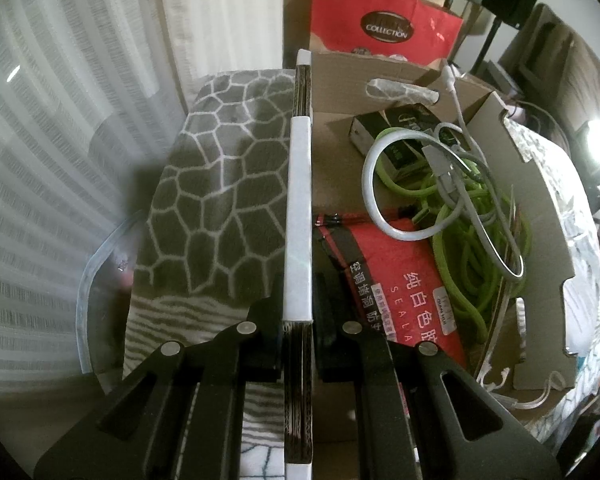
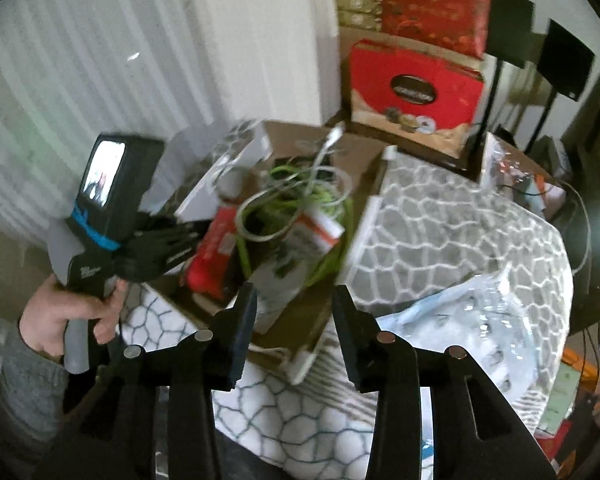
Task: Organize objects
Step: 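Grasp the clear plastic mask bag with the right gripper and lift it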
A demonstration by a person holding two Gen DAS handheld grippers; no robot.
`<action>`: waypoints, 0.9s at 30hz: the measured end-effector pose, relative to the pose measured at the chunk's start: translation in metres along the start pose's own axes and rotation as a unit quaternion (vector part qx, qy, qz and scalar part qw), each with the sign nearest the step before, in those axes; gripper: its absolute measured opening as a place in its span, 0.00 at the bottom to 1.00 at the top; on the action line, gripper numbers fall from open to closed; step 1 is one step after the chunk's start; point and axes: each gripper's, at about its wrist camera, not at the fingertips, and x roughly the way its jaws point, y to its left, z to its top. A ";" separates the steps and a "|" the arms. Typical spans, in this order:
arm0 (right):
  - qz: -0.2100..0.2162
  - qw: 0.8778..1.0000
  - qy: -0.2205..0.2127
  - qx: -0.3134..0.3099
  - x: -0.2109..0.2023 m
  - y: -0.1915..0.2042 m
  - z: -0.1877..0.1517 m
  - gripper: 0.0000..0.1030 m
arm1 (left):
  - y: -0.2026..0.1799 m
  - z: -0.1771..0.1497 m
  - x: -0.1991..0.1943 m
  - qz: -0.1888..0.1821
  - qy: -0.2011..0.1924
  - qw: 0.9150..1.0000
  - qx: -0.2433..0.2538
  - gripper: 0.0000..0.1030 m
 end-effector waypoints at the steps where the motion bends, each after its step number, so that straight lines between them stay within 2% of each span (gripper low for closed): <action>1: -0.004 1.000 -0.003 0.006 -0.003 -0.007 0.001 0.39 | 0.000 0.000 0.000 0.000 0.000 1.000 0.000 0.10; 7: -0.039 0.998 -0.021 0.045 -0.017 -0.055 -0.005 0.46 | -0.001 0.000 0.001 0.001 -0.001 1.000 0.003 0.10; 18: -0.099 0.988 -0.011 0.122 -0.019 -0.140 -0.037 0.47 | -0.002 0.001 0.001 0.002 -0.002 1.000 0.008 0.10; 27: -0.098 0.978 0.004 0.185 -0.020 -0.181 -0.088 0.47 | 0.000 0.001 0.001 0.001 -0.003 1.000 0.010 0.10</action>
